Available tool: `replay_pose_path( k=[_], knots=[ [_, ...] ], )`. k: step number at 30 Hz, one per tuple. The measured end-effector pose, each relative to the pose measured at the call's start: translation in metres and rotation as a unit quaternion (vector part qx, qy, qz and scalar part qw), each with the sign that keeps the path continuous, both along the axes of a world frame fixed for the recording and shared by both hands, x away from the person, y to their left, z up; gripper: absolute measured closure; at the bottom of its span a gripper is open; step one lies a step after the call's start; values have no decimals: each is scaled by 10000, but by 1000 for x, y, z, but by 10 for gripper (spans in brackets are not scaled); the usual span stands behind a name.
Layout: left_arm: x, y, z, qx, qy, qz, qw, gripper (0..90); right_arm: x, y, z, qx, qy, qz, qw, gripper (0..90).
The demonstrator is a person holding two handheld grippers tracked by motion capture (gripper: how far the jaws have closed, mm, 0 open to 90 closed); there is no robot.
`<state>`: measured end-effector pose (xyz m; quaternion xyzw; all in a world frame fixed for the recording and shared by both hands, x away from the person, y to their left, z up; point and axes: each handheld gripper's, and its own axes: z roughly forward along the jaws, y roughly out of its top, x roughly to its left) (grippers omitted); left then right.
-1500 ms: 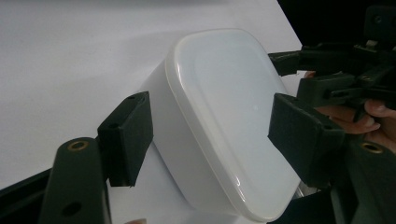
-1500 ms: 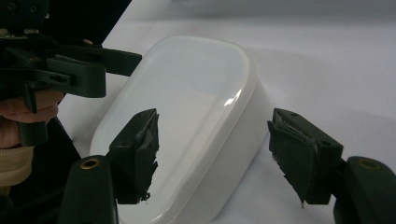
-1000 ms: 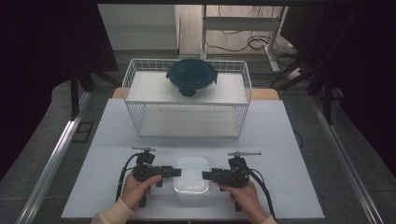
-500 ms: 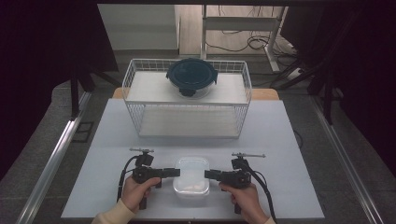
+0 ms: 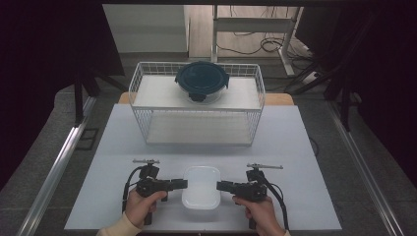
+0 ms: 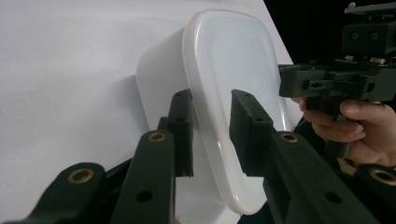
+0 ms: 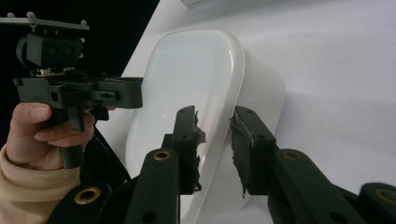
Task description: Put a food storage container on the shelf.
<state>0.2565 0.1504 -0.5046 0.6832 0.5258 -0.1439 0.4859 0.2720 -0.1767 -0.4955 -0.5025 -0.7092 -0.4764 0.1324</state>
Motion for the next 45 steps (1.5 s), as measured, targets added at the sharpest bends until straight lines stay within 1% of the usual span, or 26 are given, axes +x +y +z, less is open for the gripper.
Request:
replay_pose_path(
  k=[5,8,10,17,23,26,30,32,38,41,45],
  knots=[
    [-3,1,2,29,-81,-35,10000,722,-1,-1,2,-13,-105,42,9999,725],
    [-4,2,3,-36,-112,-33,9999,734,-2,-1,3,-47,-171,75,9998,730],
    [-5,2,3,-36,-133,-44,9999,739,-3,-1,4,-55,-236,64,9997,733],
    [-8,1,7,-24,-237,-71,9997,758,-3,-2,7,-92,-342,109,9993,749],
    [-9,1,10,10,-373,-87,9993,774,-4,-3,9,-165,-501,166,9985,758],
    [-10,1,11,-3,-400,-87,9992,780,-5,-3,10,-187,-540,189,9982,762],
    [-11,1,13,-17,-444,-113,9989,798,-6,-3,12,-242,-634,167,9976,777],
    [-11,0,15,12,-489,-125,9987,799,-6,-4,13,-277,-692,160,9971,783],
    [-11,1,15,41,-511,-121,9986,800,-6,-3,13,-252,-656,175,9974,786],
    [-11,1,18,46,-563,-119,9983,800,-6,-4,14,-231,-676,188,9973,787],
    [-12,1,22,54,-657,-125,9977,800,-7,-4,19,-195,-770,190,9967,789]
  ],
)
